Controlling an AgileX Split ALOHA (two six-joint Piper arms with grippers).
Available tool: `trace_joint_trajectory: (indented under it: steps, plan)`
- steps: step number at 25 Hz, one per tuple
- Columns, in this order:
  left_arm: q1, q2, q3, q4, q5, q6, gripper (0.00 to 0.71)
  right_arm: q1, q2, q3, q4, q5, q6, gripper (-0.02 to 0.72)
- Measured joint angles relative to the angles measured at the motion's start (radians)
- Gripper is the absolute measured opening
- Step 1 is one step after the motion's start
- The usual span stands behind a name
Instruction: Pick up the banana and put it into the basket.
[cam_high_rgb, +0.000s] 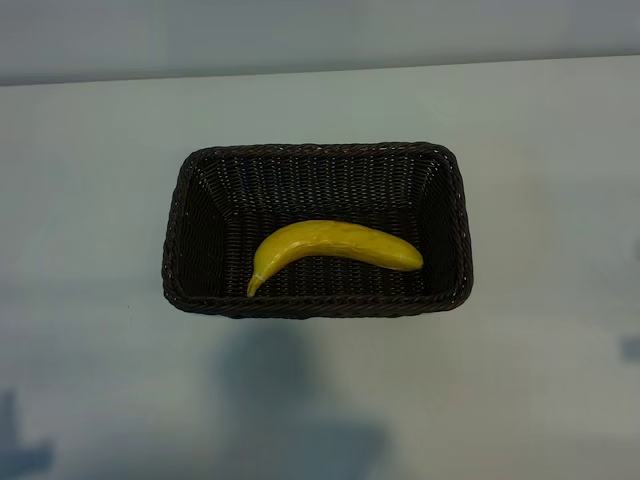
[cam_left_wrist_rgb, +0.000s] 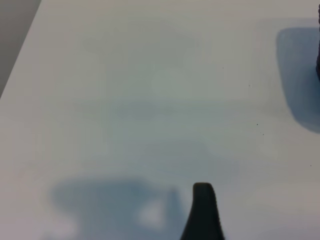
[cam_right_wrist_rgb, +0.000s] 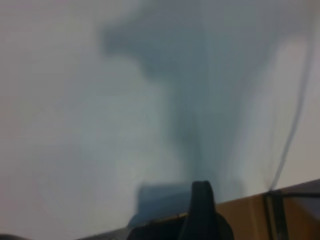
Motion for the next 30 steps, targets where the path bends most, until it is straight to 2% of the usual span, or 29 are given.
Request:
trace_joint_trajectory:
  steps: [4,8,13,22,30]
  plan:
    - [0.000,0.000,0.000,0.000,0.000,0.000,0.587,0.000,-0.151,0.076,-0.001,-0.066,0.001,0.585]
    - [0.000,0.000,0.000,0.000,0.000,0.000,0.587,0.000,-0.282,0.129,0.000,-0.075,0.001,0.585]
    - [0.000,0.000,0.000,0.000,0.000,0.000,0.587,0.000,-0.441,0.159,0.000,-0.124,0.010,0.585]
    - [0.000,0.000,0.000,0.000,0.000,0.000,0.587,0.000,-0.731,0.159,0.000,-0.134,0.012,0.584]
    - [0.000,0.000,0.000,0.000,0.000,0.000,0.587,0.000,-0.744,0.159,-0.001,-0.134,0.014,0.584]
